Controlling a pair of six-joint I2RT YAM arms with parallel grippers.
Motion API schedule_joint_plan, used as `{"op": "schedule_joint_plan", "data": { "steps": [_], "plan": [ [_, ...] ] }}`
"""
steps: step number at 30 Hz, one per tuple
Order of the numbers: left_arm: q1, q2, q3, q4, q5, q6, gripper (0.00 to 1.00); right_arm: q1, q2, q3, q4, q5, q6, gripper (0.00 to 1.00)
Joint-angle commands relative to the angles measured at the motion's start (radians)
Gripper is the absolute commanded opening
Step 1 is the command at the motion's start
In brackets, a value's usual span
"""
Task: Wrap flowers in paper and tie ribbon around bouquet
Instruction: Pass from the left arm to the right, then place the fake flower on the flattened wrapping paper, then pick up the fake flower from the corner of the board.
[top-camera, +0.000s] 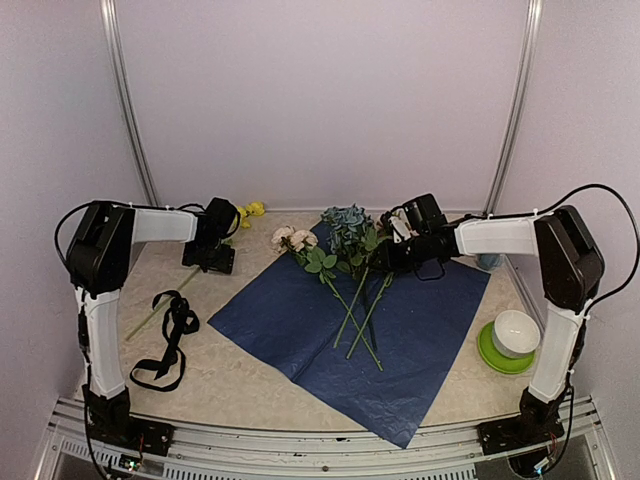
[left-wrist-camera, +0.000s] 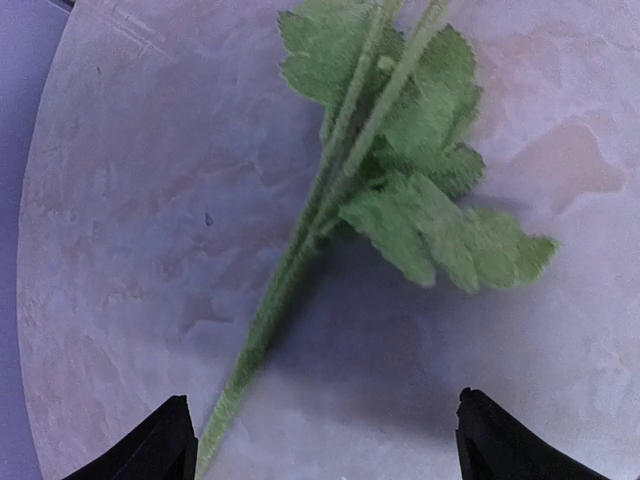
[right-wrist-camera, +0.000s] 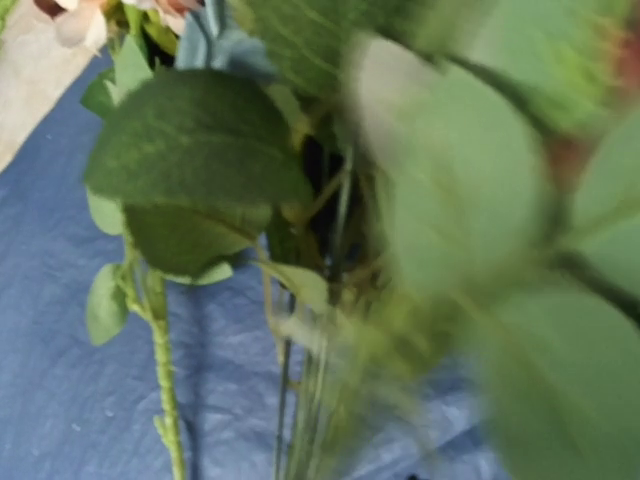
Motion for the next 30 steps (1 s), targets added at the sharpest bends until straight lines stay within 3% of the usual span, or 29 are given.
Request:
{"op": "schedule_joint_plan", "data": {
  "steps": [1, 10, 14, 16, 18, 23, 30],
  "plan": [
    [0.045, 0.083, 0.079, -0.053, -0.046, 0.049, 0.86, -0.006, -0.050, -0.001, -0.027, 0.023, -0.035, 0.35],
    [0.104, 0.192, 0.166, -0.050, 0.092, 0.090, 0.79, -0.006, -0.093, 0.003, -0.065, 0.021, -0.081, 0.36],
    [0.104, 0.252, 0.263, -0.125, 0.204, 0.099, 0.73, -0.006, -0.118, 0.002, -0.065, 0.017, -0.088, 0.36],
    [0.105, 0.282, 0.300, -0.168, 0.253, 0.103, 0.66, -0.006, -0.131, 0.000, -0.066, 0.021, -0.093, 0.36],
    [0.104, 0.300, 0.313, -0.181, 0.311, 0.109, 0.52, -0.006, -0.144, -0.003, -0.067, 0.025, -0.097, 0.36],
    [0.158, 0.297, 0.290, -0.172, 0.407, 0.099, 0.00, -0.006, -0.181, -0.013, -0.078, 0.043, -0.113, 0.36],
    [0.164, 0.115, 0.212, -0.042, 0.283, 0.064, 0.00, -0.006, -0.210, -0.018, -0.088, 0.058, -0.129, 0.36]
  ]
}}
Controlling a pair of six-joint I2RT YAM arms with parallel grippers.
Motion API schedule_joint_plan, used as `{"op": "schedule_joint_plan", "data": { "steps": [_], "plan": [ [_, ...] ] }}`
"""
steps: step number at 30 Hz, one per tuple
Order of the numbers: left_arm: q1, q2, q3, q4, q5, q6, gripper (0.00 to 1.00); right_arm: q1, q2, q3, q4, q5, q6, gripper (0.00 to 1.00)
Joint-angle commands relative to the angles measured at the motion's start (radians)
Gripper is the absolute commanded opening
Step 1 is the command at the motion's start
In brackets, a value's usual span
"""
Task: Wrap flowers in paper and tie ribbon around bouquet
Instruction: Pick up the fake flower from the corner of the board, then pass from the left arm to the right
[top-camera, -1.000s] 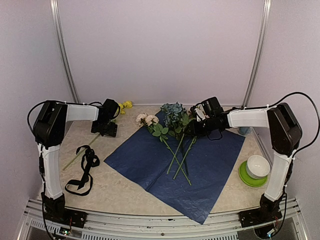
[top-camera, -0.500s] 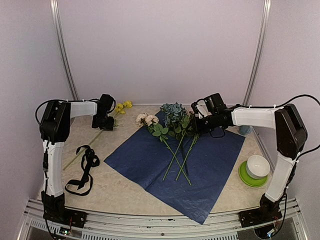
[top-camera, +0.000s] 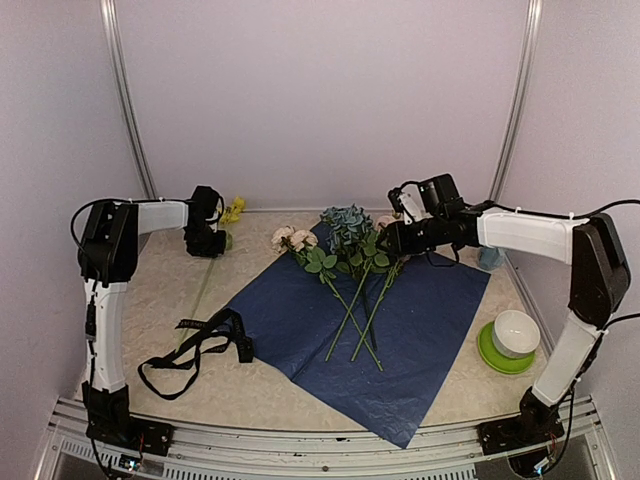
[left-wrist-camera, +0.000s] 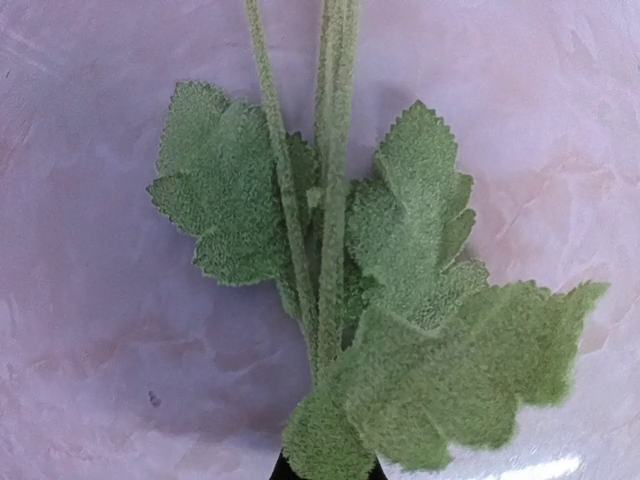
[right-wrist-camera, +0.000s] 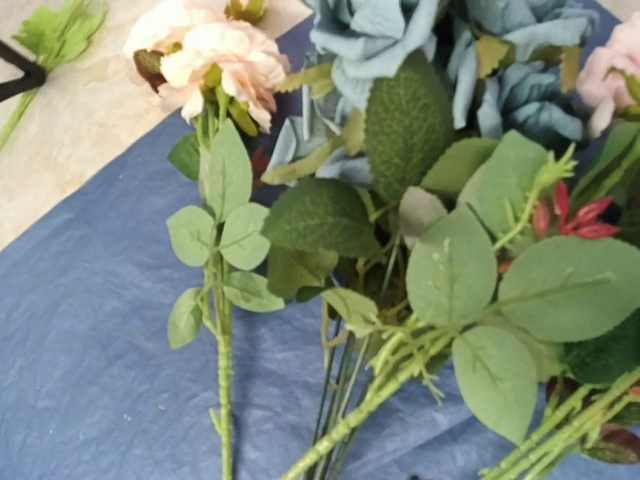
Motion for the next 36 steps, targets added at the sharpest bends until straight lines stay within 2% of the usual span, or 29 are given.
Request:
{"op": "schedule_joint_plan", "data": {
  "steps": [1, 5, 9, 10, 11, 14, 15, 17, 19, 23, 27, 30, 34, 36],
  "plan": [
    [0.010, -0.141, -0.107, 0.039, -0.097, -0.029, 0.00, -0.006, -0.043, -0.011, -0.024, 0.011, -0.028, 0.36],
    [-0.031, -0.429, -0.277, 0.334, -0.302, 0.018, 0.00, -0.005, -0.072, -0.021, -0.003, -0.023, -0.050, 0.36],
    [-0.194, -0.725, -0.485, 0.748, -0.490, 0.267, 0.00, 0.002, -0.129, -0.055, 0.054, -0.072, -0.080, 0.36],
    [-0.250, -0.768, -0.524, 0.815, -0.518, 0.340, 0.00, 0.006, -0.145, -0.065, 0.090, -0.095, -0.083, 0.36],
    [-0.279, -0.806, -0.553, 0.839, -0.524, 0.343, 0.00, 0.010, -0.163, -0.081, 0.121, -0.127, -0.089, 0.36],
    [-0.296, -0.899, -0.570, 0.731, -0.412, 0.108, 0.00, 0.045, -0.211, -0.126, 0.253, -0.239, -0.094, 0.36],
    [-0.302, -0.947, -0.607, 0.752, -0.346, 0.035, 0.00, 0.068, -0.221, -0.132, 0.288, -0.268, -0.102, 0.37],
    [-0.331, -1.070, -0.748, 0.938, -0.211, -0.048, 0.00, 0.126, -0.224, -0.118, 0.317, -0.299, -0.151, 0.37],
    [-0.361, -1.152, -0.828, 1.103, -0.096, -0.131, 0.00, 0.181, -0.214, -0.085, 0.339, -0.347, -0.182, 0.38],
    [-0.485, -1.149, -0.846, 1.256, 0.016, -0.205, 0.00, 0.271, -0.165, -0.031, 0.437, -0.439, -0.170, 0.42],
    [-0.579, -1.076, -0.854, 1.413, 0.150, -0.346, 0.00, 0.343, -0.078, 0.075, 0.432, -0.415, -0.157, 0.53],
    [-0.631, -1.029, -0.853, 1.493, 0.177, -0.387, 0.00, 0.350, -0.025, 0.133, 0.405, -0.421, -0.132, 0.65],
    [-0.669, -0.968, -0.834, 1.531, 0.201, -0.386, 0.00, 0.353, 0.001, 0.130, 0.450, -0.472, -0.081, 0.66],
    [-0.673, -0.942, -0.824, 1.533, 0.202, -0.387, 0.00, 0.357, 0.013, 0.139, 0.426, -0.455, -0.085, 0.64]
  ]
}}
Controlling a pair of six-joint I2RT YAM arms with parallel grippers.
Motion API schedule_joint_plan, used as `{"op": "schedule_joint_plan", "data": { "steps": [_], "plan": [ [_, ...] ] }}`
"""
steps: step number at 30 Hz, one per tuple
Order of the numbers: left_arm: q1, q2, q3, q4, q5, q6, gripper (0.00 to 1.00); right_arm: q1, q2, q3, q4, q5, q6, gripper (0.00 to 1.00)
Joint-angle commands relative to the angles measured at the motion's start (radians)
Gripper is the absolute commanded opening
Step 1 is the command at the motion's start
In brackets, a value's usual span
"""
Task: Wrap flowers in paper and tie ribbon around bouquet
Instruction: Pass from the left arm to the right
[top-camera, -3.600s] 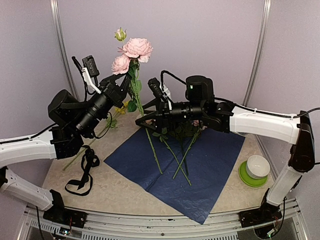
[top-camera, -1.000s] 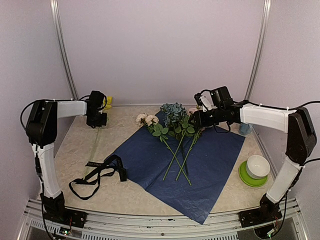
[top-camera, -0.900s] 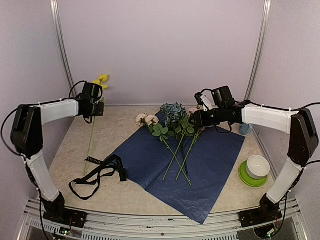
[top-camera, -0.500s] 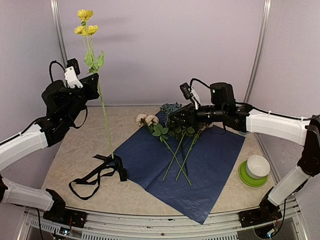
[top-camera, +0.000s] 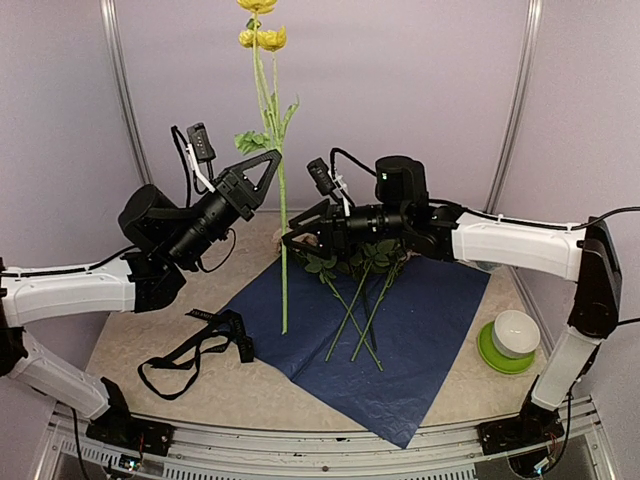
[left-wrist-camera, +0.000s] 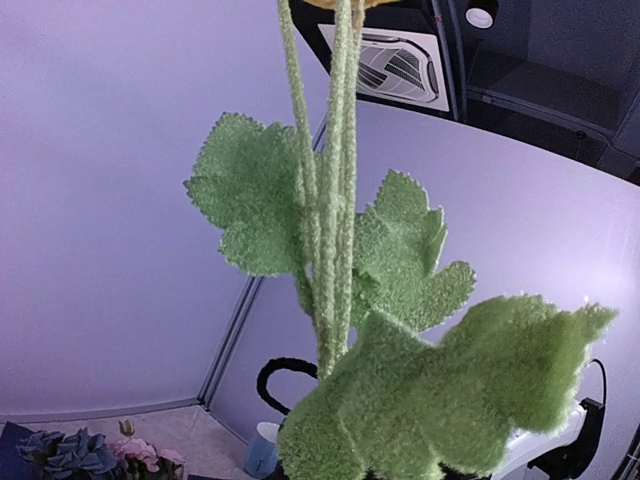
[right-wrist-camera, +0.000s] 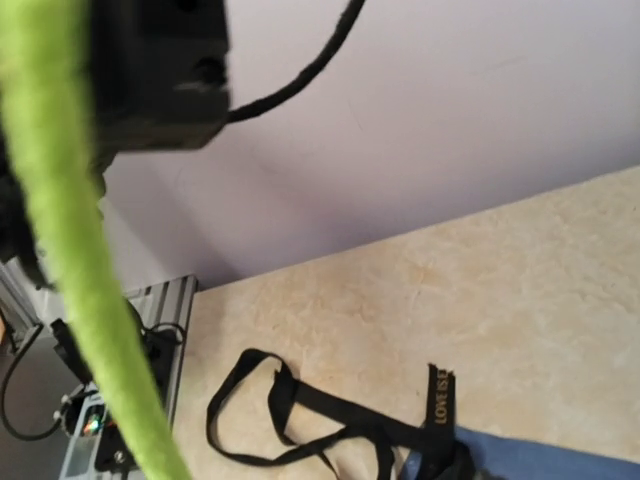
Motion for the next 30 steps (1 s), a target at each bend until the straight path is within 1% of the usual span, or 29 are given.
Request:
{"op": "schedule_joint_plan", "data": {
  "steps": [1, 3, 5, 8, 11, 14, 17, 18, 19, 21, 22, 25, 26, 28, 29, 30],
  "plan": [
    [-0.019, 0.054, 0.022, 0.100, 0.060, -0.039, 0.00, 0.007, 0.032, 0.029, -0.001, -0.014, 0.030, 0.62],
    [-0.019, 0.070, 0.019, 0.106, 0.059, -0.047, 0.00, 0.007, 0.036, 0.031, -0.028, -0.001, 0.022, 0.53],
    [-0.019, 0.076, 0.011, 0.122, 0.058, -0.043, 0.00, 0.007, 0.032, 0.025, -0.037, 0.000, 0.021, 0.51],
    [-0.019, 0.075, -0.004, 0.123, 0.028, -0.003, 0.00, 0.007, 0.018, 0.013, -0.039, 0.003, 0.014, 0.54],
    [-0.019, 0.066, -0.014, 0.096, -0.006, 0.037, 0.00, 0.006, -0.015, 0.001, -0.040, -0.041, -0.032, 0.59],
    [-0.020, 0.047, -0.017, 0.056, -0.031, 0.081, 0.00, 0.004, -0.064, -0.049, -0.010, -0.091, -0.091, 0.61],
    [-0.022, 0.040, -0.026, 0.048, -0.045, 0.089, 0.00, 0.000, -0.082, -0.067, 0.016, -0.077, -0.102, 0.61],
    [-0.023, 0.043, -0.033, 0.062, -0.039, 0.078, 0.00, 0.000, -0.075, -0.064, 0.027, -0.069, -0.088, 0.59],
    [-0.025, 0.047, -0.036, 0.084, -0.030, 0.063, 0.00, 0.000, -0.064, -0.053, 0.029, -0.065, -0.073, 0.53],
    [-0.032, 0.061, -0.035, 0.117, -0.017, 0.042, 0.00, 0.000, -0.030, -0.018, 0.011, -0.061, -0.048, 0.39],
    [-0.035, 0.067, -0.034, 0.134, -0.015, 0.028, 0.00, -0.001, -0.014, 0.001, -0.002, -0.062, -0.038, 0.35],
    [-0.039, 0.094, -0.031, 0.172, 0.007, -0.007, 0.00, -0.001, 0.021, 0.031, -0.014, -0.068, -0.011, 0.25],
    [-0.041, 0.102, -0.025, 0.173, 0.014, -0.008, 0.00, -0.002, 0.026, 0.035, -0.016, -0.063, -0.004, 0.20],
    [-0.042, 0.108, -0.018, 0.157, 0.011, -0.006, 0.00, -0.002, 0.025, 0.036, -0.025, -0.046, 0.002, 0.05],
    [-0.042, 0.107, -0.016, 0.144, 0.001, -0.002, 0.00, -0.003, 0.019, 0.035, -0.034, -0.029, 0.009, 0.00],
    [-0.042, 0.102, -0.013, 0.116, -0.020, 0.005, 0.00, -0.009, 0.010, 0.033, -0.048, -0.003, 0.024, 0.00]
  ]
}}
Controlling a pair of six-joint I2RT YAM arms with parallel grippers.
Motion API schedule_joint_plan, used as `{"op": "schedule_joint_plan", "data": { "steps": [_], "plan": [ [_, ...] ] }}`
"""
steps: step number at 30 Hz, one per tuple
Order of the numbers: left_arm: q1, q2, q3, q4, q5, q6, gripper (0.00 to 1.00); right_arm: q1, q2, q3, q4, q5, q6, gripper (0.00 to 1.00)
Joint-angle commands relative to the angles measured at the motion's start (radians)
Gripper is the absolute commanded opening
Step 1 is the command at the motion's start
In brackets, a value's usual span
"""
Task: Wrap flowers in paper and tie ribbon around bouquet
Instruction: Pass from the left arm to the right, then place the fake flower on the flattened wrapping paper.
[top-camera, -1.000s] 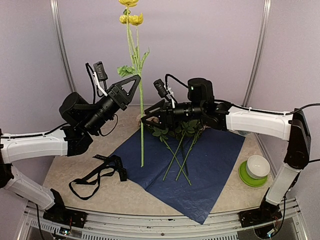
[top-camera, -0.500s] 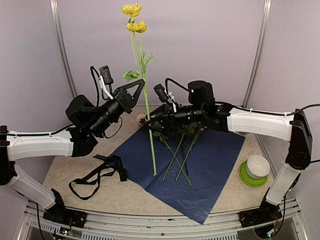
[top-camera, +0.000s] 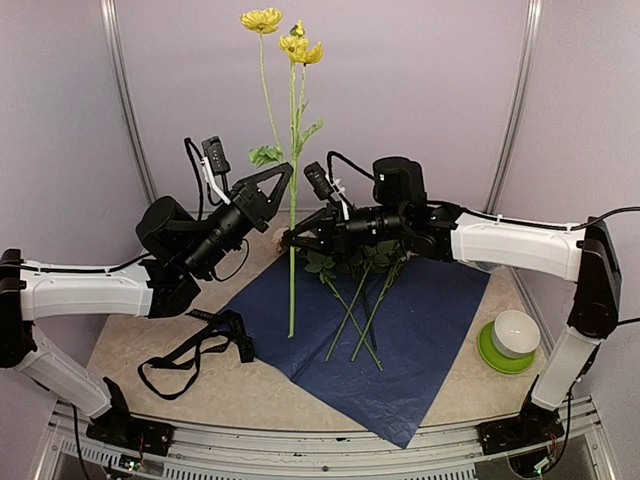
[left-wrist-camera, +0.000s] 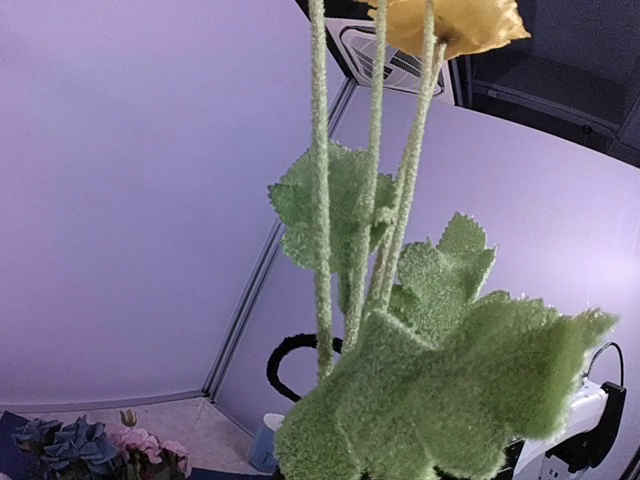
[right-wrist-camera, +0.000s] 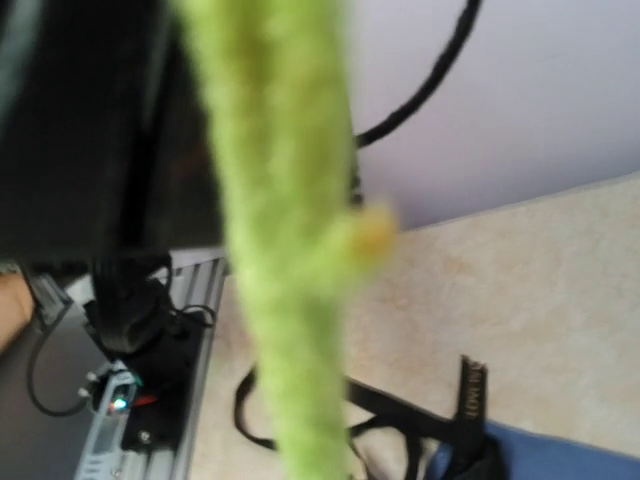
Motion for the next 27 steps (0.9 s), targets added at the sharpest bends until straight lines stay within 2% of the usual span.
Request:
{"op": "schedule_joint_plan", "data": {
  "steps": [1, 2, 3, 4, 6, 8, 10, 12, 14, 20, 22, 25, 27],
  "plan": [
    [-0.010, -0.004, 0.024, -0.049, -0.032, -0.004, 0.02, -0.019, -0.005, 0.027, -0.056, 0.082, 0.068, 0.00],
    [-0.009, -0.009, 0.041, -0.131, -0.059, 0.001, 0.16, -0.038, -0.008, 0.027, -0.088, 0.095, 0.100, 0.00],
    [-0.009, -0.015, 0.061, -0.230, -0.131, 0.009, 0.45, -0.062, -0.007, 0.025, -0.129, 0.098, 0.134, 0.00],
    [-0.009, -0.017, 0.088, -0.342, -0.191, 0.016, 0.52, -0.098, -0.007, 0.020, -0.194, 0.102, 0.176, 0.00],
    [-0.004, -0.014, 0.130, -0.579, -0.300, 0.022, 0.57, -0.159, -0.003, -0.007, -0.288, 0.121, 0.214, 0.00],
    [0.003, -0.002, 0.153, -0.810, -0.381, 0.005, 0.59, -0.205, -0.004, -0.049, -0.401, 0.148, 0.226, 0.00],
    [0.020, 0.029, 0.168, -1.012, -0.412, -0.031, 0.60, -0.235, -0.008, -0.099, -0.438, 0.164, 0.217, 0.00],
    [0.054, 0.078, 0.168, -1.187, -0.375, -0.087, 0.60, -0.257, -0.002, -0.132, -0.454, 0.163, 0.214, 0.00],
    [0.093, 0.127, 0.139, -1.294, -0.310, -0.143, 0.60, -0.275, 0.016, -0.140, -0.465, 0.167, 0.212, 0.00],
    [0.159, 0.159, -0.032, -1.282, -0.256, -0.214, 0.59, -0.302, 0.112, -0.110, -0.470, 0.268, 0.219, 0.01],
    [0.177, 0.156, -0.050, -1.274, -0.248, -0.212, 0.58, -0.304, 0.139, -0.096, -0.479, 0.318, 0.218, 0.08],
    [0.186, 0.158, -0.059, -1.286, -0.244, -0.206, 0.53, -0.307, 0.162, -0.091, -0.475, 0.370, 0.224, 0.24],
    [0.164, 0.144, -0.049, -1.304, -0.275, -0.201, 0.52, -0.307, 0.165, -0.087, -0.484, 0.399, 0.221, 0.28]
  ]
}}
